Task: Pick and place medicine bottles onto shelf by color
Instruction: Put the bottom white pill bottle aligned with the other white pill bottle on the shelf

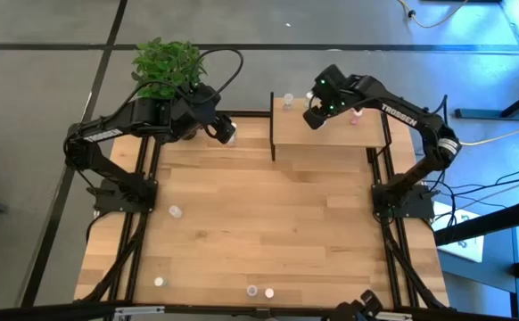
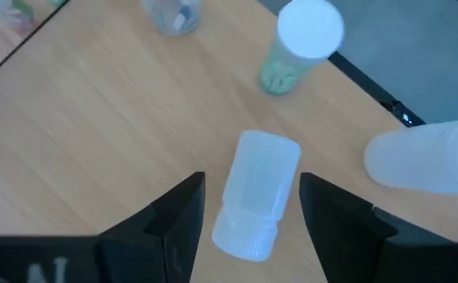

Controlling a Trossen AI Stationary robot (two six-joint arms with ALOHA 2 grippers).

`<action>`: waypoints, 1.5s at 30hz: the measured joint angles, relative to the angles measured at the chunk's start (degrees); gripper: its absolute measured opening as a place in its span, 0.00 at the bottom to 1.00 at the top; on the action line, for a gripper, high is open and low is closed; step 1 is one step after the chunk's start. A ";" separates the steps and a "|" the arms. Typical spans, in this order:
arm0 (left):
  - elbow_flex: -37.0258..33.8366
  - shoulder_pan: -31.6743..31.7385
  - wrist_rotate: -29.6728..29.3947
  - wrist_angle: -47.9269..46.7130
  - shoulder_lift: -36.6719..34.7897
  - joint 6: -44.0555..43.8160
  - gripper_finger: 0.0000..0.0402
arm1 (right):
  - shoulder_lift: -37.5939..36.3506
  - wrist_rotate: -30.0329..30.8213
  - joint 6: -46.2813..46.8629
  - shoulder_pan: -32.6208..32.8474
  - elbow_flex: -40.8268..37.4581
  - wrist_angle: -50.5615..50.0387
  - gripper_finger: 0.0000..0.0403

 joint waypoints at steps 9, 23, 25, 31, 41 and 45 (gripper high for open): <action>0.00 0.02 0.00 0.00 -0.02 0.00 0.83 | 3.27 0.00 -0.85 -0.06 0.00 -0.15 0.52; 0.00 0.00 0.00 0.02 -0.02 0.00 0.83 | 5.41 0.02 -2.40 -0.09 -0.04 -1.01 0.50; 0.01 0.02 0.00 0.02 -0.02 0.00 0.83 | 5.41 0.02 -2.40 -0.09 -0.04 -1.03 0.47; 0.00 0.00 0.00 0.02 0.00 0.00 0.83 | 5.41 0.02 -2.58 -0.09 -0.04 -1.03 0.35; 0.00 0.02 0.23 0.02 -0.02 0.01 0.83 | 5.48 -0.44 -2.33 1.61 1.80 -6.46 0.37; 0.02 0.00 1.29 0.04 -0.02 0.02 0.83 | 5.48 -0.46 -2.05 3.40 6.10 -12.87 0.37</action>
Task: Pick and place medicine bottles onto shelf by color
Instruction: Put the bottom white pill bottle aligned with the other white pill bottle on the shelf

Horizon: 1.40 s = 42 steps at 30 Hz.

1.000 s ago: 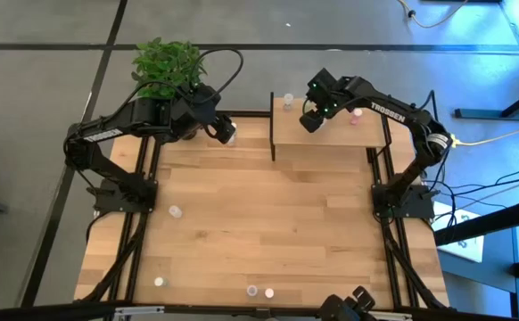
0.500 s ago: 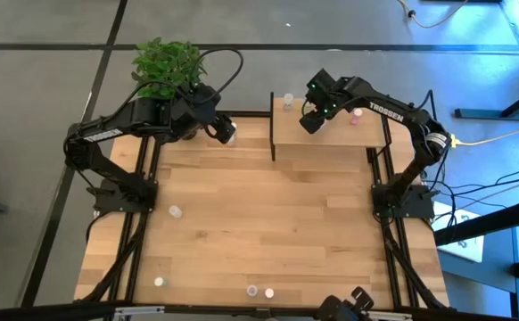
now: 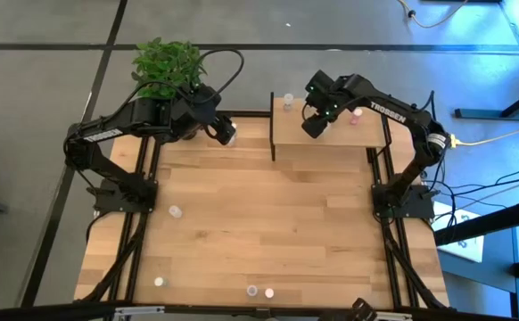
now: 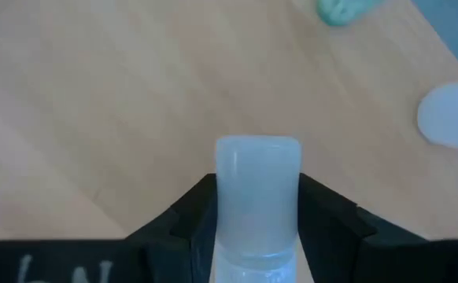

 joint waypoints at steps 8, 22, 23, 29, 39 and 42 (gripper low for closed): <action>-0.02 0.00 0.01 -0.01 0.00 0.00 0.83 | -0.02 -0.01 2.35 6.14 7.20 -11.36 0.37; 0.00 0.01 4.88 -2.82 0.00 1.61 0.83 | -0.09 0.01 13.16 22.17 8.94 -20.90 0.38; -0.02 0.01 5.70 -3.07 0.00 1.60 0.83 | -0.09 0.00 14.13 23.23 8.94 -20.90 0.38; 0.00 -0.46 11.25 -3.05 0.01 1.63 0.83 | -0.08 -0.04 19.61 29.50 8.94 -20.84 0.38; -0.01 -8.48 13.24 -3.05 0.00 1.78 0.83 | -0.09 -2.18 18.72 36.68 8.94 -20.79 0.38; 0.00 -11.51 13.11 -3.05 0.00 -1.14 0.83 | -0.09 -2.19 17.77 38.32 8.59 -20.69 0.38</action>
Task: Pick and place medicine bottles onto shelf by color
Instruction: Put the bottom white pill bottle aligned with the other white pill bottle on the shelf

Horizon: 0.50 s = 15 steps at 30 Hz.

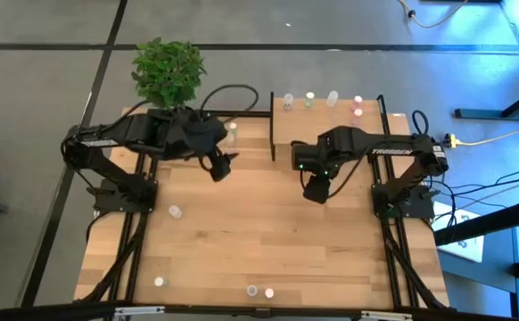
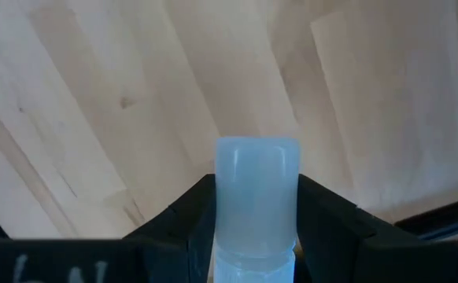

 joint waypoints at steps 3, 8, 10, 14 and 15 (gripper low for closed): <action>-0.01 -2.76 -0.37 0.02 0.00 -3.55 0.83 | 0.00 -0.64 -0.15 1.57 -1.92 -0.03 0.38; -0.02 -7.48 -2.92 0.02 0.00 -9.37 0.83 | 0.02 -4.75 -1.91 4.73 -5.94 -0.08 0.38; -0.02 -9.39 -4.66 0.02 0.10 -11.08 0.83 | 0.02 -5.05 -1.39 5.75 -7.27 -0.13 0.38; 0.00 -12.89 -6.78 0.02 0.51 -12.80 0.83 | 0.02 -8.97 2.15 6.95 -9.08 -0.11 0.38; 0.04 -13.62 -7.24 0.05 0.69 -12.84 0.83 | 0.02 -10.33 3.41 7.22 -9.55 -0.12 0.38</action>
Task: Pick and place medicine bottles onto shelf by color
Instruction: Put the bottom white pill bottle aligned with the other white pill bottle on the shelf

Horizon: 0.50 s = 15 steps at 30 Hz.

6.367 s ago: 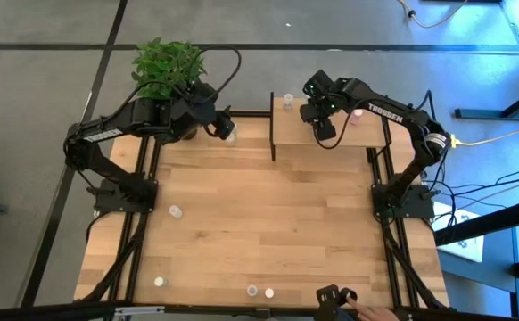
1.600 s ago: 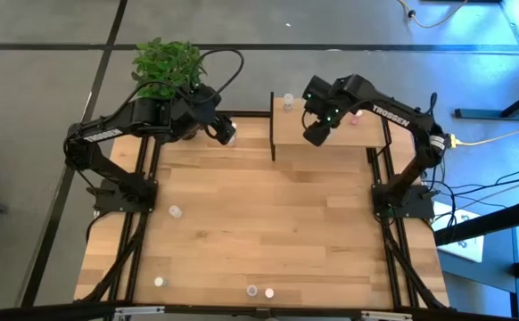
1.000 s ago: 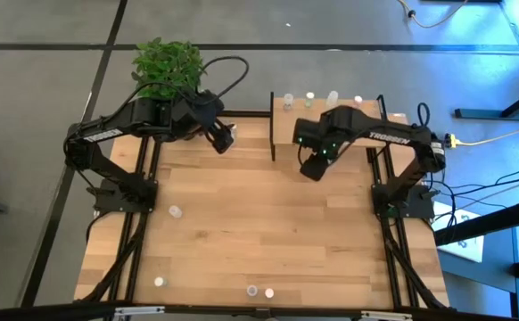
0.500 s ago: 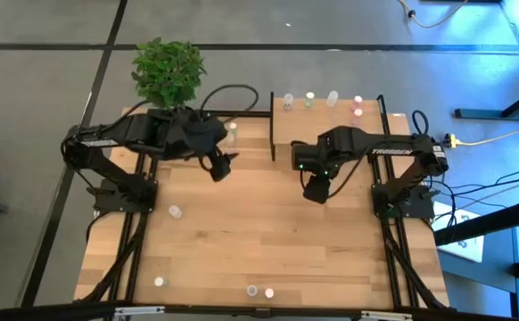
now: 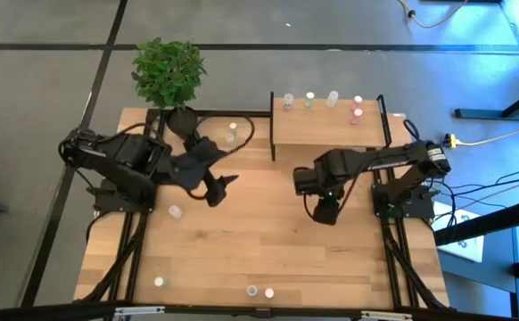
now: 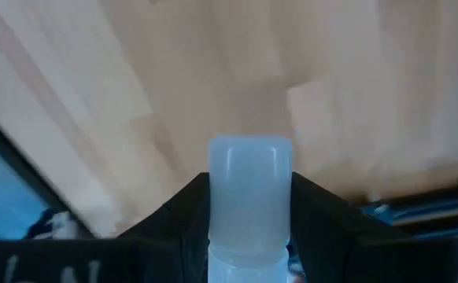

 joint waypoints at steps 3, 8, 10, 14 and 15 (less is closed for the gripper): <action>0.00 -2.43 -1.80 -0.01 0.71 0.20 0.83 | 0.00 -2.67 4.26 0.96 -1.51 0.03 0.38; 0.00 -5.67 -2.95 -0.05 1.69 0.33 0.83 | 0.00 -8.73 11.87 1.27 -5.42 0.01 0.38; 0.00 -6.79 -2.95 -0.03 2.02 0.32 0.83 | 0.00 -12.39 14.07 1.33 -7.39 0.01 0.38; -0.01 -8.46 -3.14 -0.03 2.42 0.36 0.83 | 0.00 -17.32 17.25 1.29 -11.78 0.16 0.38; 0.00 -8.77 -3.15 -0.03 2.44 0.36 0.83 | 0.00 -18.39 18.21 1.29 -13.01 0.45 0.38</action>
